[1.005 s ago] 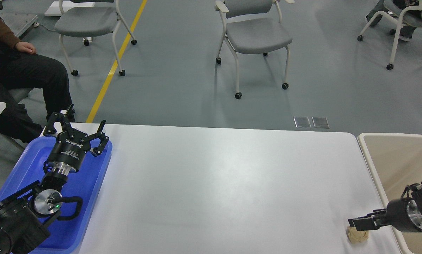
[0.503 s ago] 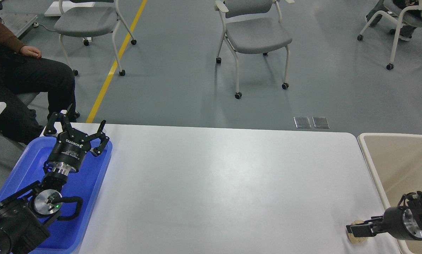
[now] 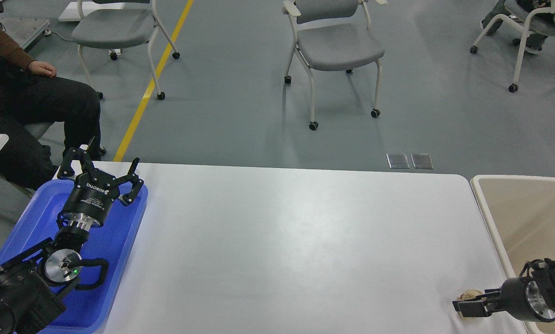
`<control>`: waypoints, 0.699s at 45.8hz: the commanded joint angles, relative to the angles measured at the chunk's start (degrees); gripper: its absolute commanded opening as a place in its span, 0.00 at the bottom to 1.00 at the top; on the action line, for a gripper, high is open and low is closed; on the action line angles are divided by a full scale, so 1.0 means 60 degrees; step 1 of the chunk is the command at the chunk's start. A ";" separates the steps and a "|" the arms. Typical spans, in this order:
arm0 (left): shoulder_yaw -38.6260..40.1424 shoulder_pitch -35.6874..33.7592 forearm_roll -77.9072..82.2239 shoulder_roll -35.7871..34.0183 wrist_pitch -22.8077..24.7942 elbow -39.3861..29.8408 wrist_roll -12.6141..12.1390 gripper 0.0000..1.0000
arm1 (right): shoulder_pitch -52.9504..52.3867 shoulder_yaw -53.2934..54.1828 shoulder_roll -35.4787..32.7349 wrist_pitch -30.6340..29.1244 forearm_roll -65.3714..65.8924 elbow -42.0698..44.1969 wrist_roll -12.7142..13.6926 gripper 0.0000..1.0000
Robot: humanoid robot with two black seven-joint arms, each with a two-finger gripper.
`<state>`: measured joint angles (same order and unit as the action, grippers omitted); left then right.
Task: Tidy desktop
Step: 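Close the right gripper on the crumpled paper ball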
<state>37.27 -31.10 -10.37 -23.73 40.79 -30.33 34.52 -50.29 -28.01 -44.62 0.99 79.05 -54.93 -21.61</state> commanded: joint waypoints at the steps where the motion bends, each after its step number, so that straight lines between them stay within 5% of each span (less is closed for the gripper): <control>1: 0.0000 0.0012 0.0000 0.0000 -0.0001 0.0001 -0.0011 0.98 | 0.0237 -0.0004 0.0039 0.0406 -0.0006 0.0394 -0.0002 0.92; 10: 0.0000 -0.0002 0.0000 0.0000 -0.0001 0.0001 -0.0011 0.98 | 0.0442 -0.0151 0.0214 0.0655 0.0008 0.0556 -0.0046 0.71; 22: 0.0000 -0.0002 0.0000 0.0000 -0.0002 0.0001 -0.0011 0.98 | 0.0427 -0.0180 0.0273 0.0787 0.0038 0.0658 -0.0368 0.02; 32: 0.0000 0.0012 0.0000 0.0000 0.0013 0.0001 0.0003 0.98 | 0.0413 -0.0165 0.0273 0.0919 0.0023 0.0717 -0.0676 0.00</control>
<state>37.27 -31.10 -10.37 -23.73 40.81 -30.32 34.52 -47.82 -28.99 -43.13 5.58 79.24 -51.10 -24.01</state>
